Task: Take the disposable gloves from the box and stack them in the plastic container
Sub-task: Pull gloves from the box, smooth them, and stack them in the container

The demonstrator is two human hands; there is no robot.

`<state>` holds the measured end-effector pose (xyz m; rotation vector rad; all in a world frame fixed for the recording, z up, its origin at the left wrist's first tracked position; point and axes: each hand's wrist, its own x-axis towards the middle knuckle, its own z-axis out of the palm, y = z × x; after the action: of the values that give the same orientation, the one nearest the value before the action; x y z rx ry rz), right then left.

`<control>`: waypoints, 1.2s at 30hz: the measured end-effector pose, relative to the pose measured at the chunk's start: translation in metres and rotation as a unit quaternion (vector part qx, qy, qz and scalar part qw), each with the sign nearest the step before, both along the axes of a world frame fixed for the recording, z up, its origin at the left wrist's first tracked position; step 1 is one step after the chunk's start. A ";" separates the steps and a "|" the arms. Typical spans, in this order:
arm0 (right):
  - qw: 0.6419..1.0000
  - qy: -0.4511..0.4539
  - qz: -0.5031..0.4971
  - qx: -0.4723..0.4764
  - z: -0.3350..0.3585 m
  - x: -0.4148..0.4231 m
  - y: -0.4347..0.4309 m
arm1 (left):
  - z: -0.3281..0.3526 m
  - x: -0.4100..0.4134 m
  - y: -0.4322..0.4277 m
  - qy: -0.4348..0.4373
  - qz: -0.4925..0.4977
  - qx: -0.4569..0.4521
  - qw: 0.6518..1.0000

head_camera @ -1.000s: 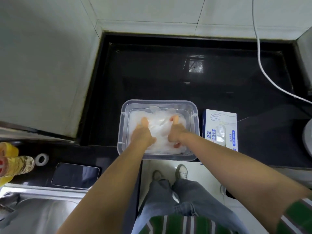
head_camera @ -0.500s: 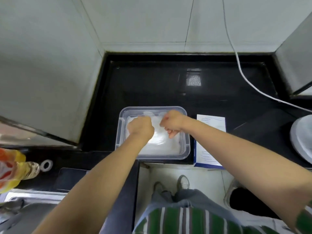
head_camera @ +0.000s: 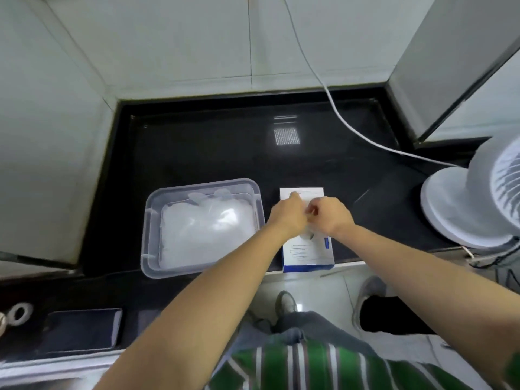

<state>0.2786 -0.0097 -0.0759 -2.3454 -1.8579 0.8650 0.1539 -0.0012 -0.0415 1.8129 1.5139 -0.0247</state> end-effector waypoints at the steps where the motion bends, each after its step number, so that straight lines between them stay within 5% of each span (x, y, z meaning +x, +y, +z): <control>1: 1.000 -0.016 0.016 0.007 -0.003 0.000 -0.005 | -0.010 0.004 -0.002 0.024 -0.002 -0.023 0.999; 5: 0.993 -0.076 0.086 -0.004 -0.013 -0.011 -0.012 | -0.042 0.005 -0.007 0.063 0.028 -0.066 0.995; 10: 0.998 -0.056 0.017 -0.012 -0.017 -0.011 -0.008 | -0.057 0.006 -0.005 0.068 0.037 -0.067 0.995; 15: 0.984 0.168 -0.054 0.040 -0.012 0.003 0.001 | -0.063 0.006 -0.001 0.085 0.022 -0.066 0.994; 22: 0.907 0.369 -0.129 0.155 0.021 0.009 0.022 | -0.055 0.009 0.003 0.073 0.030 -0.111 0.991; 28: 0.851 0.423 -0.219 0.218 0.039 0.012 0.032 | -0.036 0.002 0.023 -0.078 0.172 -0.198 0.962; 36: 0.841 0.457 -0.219 0.189 0.045 0.005 0.032 | 0.014 -0.007 0.032 -0.316 0.248 -0.113 0.909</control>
<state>0.2834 0.0227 -0.0305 -1.5438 -0.9307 1.1236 0.1466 0.0307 -0.0280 1.0567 1.3677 0.5579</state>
